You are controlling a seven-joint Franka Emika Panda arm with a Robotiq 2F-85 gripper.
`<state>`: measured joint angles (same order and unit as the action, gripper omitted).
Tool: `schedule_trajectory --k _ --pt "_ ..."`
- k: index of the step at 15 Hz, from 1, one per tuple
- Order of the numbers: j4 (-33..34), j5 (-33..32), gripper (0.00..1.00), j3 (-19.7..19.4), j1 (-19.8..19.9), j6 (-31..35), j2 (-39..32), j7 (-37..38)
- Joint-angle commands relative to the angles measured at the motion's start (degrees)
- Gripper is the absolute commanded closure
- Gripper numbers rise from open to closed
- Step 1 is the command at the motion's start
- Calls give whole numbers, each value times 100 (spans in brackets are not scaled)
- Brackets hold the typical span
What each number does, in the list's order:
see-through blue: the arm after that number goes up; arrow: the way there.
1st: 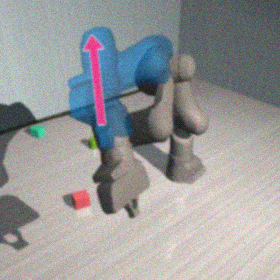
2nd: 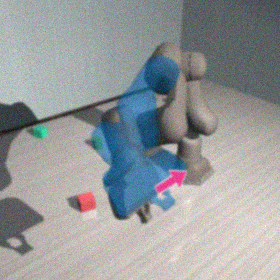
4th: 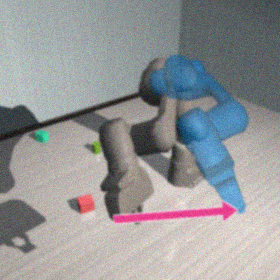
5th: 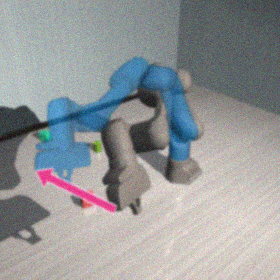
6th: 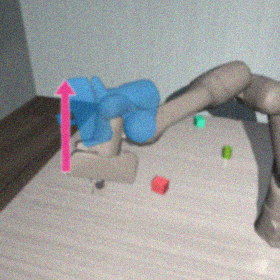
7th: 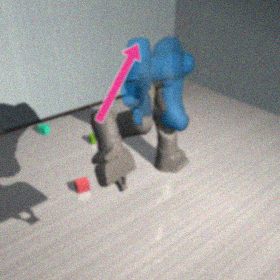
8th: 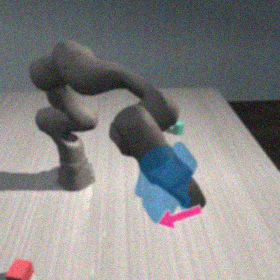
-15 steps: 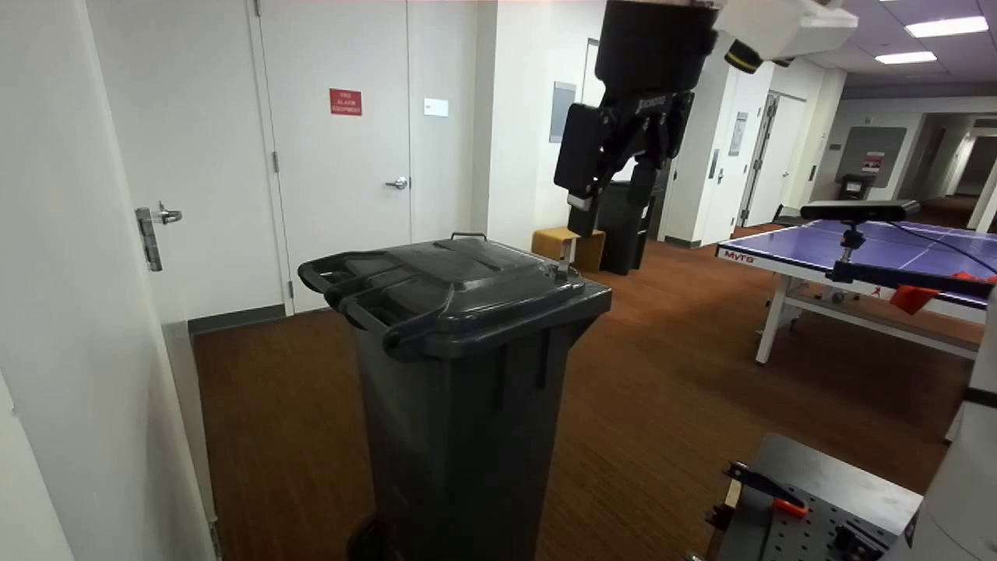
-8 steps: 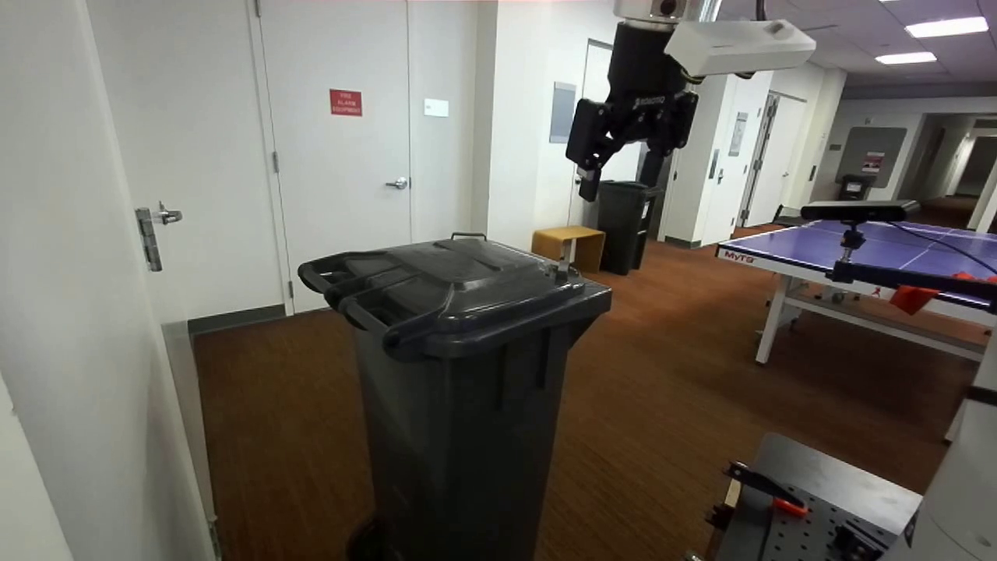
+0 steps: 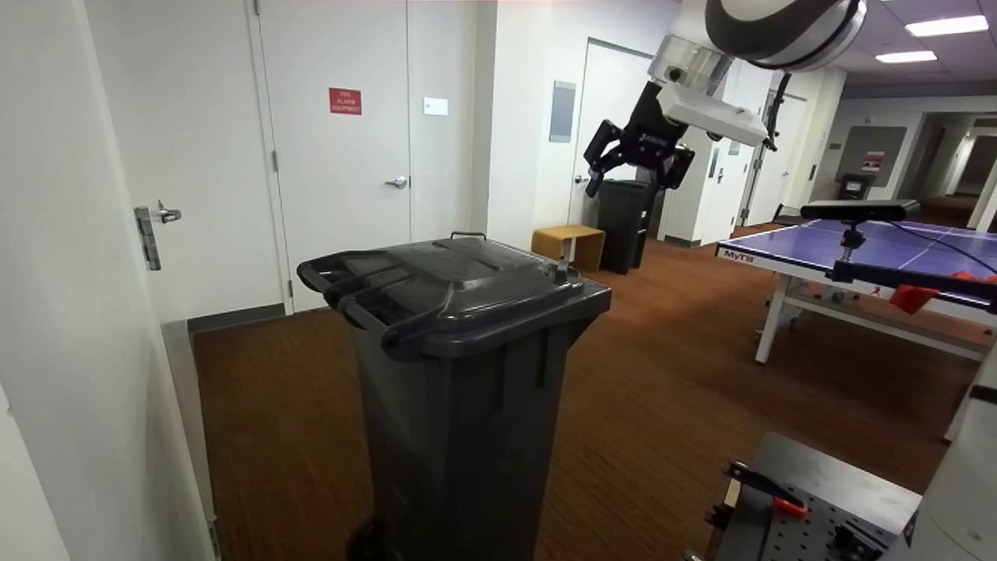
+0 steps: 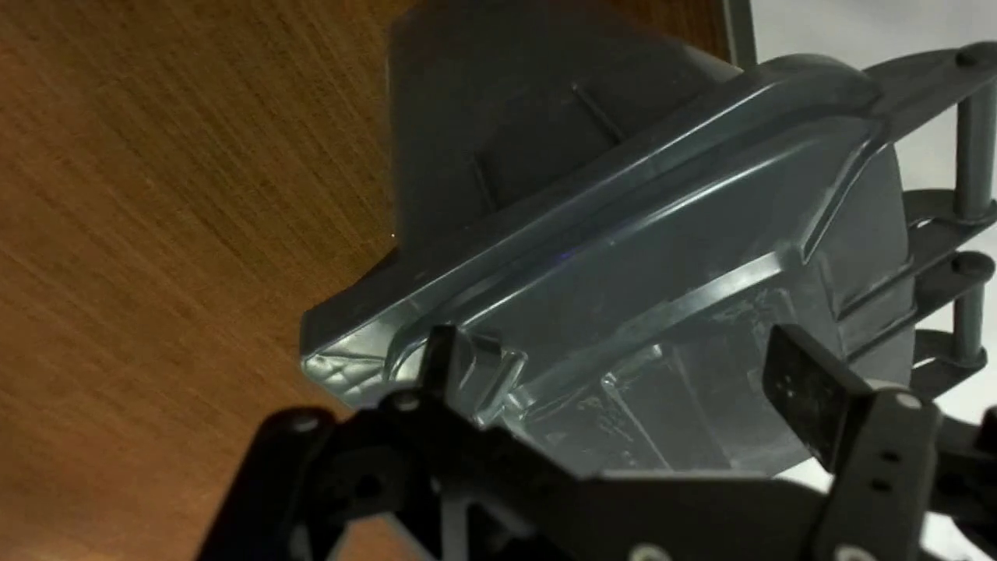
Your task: Open the lid of the black bin
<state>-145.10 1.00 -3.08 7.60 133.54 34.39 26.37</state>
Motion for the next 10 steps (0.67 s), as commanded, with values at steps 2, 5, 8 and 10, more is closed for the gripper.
schedule_trajectory --k 2,5,8,10 --pt "-63 615 0 -617 322 310 -536 -608" --pt "-136 575 0 -546 418 273 -438 -602" --pt "-125 573 0 -545 424 274 -507 -598" --pt "-75 807 0 -696 299 297 -609 -808"
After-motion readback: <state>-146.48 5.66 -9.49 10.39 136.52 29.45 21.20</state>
